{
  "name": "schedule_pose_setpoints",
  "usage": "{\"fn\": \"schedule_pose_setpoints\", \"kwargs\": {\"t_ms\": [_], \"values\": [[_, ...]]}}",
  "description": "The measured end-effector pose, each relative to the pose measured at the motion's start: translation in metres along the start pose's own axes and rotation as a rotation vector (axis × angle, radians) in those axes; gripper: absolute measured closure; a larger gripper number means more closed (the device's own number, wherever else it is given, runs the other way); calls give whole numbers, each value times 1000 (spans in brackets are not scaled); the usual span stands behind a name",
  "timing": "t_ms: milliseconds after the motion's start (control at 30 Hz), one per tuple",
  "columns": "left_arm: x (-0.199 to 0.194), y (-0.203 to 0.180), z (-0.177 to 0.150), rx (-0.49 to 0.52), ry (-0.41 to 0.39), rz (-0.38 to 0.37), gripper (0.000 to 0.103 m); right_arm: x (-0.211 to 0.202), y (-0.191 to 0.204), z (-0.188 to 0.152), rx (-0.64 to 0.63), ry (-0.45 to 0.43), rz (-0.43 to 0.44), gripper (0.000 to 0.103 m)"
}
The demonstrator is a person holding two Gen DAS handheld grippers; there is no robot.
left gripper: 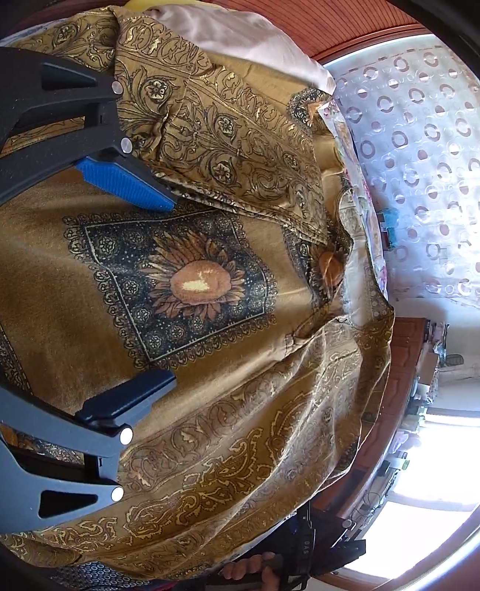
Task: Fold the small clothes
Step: 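Grasp the opposite side edge of the shirt with the right tool, then fold the held side inward over the sunflower medallion with right tool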
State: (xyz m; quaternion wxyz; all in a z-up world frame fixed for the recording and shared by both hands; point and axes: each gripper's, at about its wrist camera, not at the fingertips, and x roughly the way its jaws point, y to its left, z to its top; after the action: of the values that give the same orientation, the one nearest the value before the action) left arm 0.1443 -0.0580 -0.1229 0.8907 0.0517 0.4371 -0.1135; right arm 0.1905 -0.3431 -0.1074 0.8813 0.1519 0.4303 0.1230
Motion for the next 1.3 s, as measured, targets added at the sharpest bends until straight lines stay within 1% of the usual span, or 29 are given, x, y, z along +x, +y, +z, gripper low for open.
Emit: {"fn": "schedule_pose_setpoints", "kwargs": {"t_ms": [67,100,133,167,200,233,333,433,600,733,800,833,900,1000,1033,1067,1100,1133,1167,1300], "values": [[0,0,0,2,0,1,14,-2,-1,0,1,-4,23,57],[1,1,1,4,2,-2,12,-4,1,1,-6,-14,21,62],[2,2,2,5,3,-2,12,-7,-2,-1,-15,-24,14,73],[2,2,3,5,4,-2,12,-8,-4,-3,-32,-35,-3,81],[2,2,3,5,5,-2,11,-11,-2,-3,-48,-44,-34,85],[2,2,3,5,5,-2,11,-14,0,-3,-71,-59,-75,94],[2,2,3,3,6,-3,11,-23,15,-5,-144,-114,-156,98],[3,2,3,3,7,-1,10,-40,28,-3,-201,-180,-218,98],[3,2,4,5,9,-4,10,-72,60,5,-286,-307,-240,98],[4,2,5,9,11,-7,9,-84,107,7,-399,-388,-194,99],[4,3,5,9,11,-9,9,-84,133,3,-468,-405,-164,99],[4,3,5,8,11,-8,9,-82,149,1,-501,-403,-133,99],[0,4,5,4,-8,-1,10,-75,173,-6,-541,-371,-37,98],[-18,11,4,-28,-88,-16,10,-64,188,-21,-582,-310,44,98],[-24,14,4,-43,-111,-21,10,-59,190,-27,-589,-283,66,93],[-32,17,5,-58,-137,-27,10,-58,188,-32,-589,-271,74,80],[-40,19,5,-69,-161,-30,10,-58,183,-34,-585,-269,81,72],[-47,21,6,-76,-182,-31,10,-61,176,-36,-573,-271,95,58],[-54,23,7,-82,-202,-32,10,-64,170,-32,-563,-280,98,56],[-77,22,9,-92,-263,-36,10,-80,144,-23,-503,-329,51,56]]}}
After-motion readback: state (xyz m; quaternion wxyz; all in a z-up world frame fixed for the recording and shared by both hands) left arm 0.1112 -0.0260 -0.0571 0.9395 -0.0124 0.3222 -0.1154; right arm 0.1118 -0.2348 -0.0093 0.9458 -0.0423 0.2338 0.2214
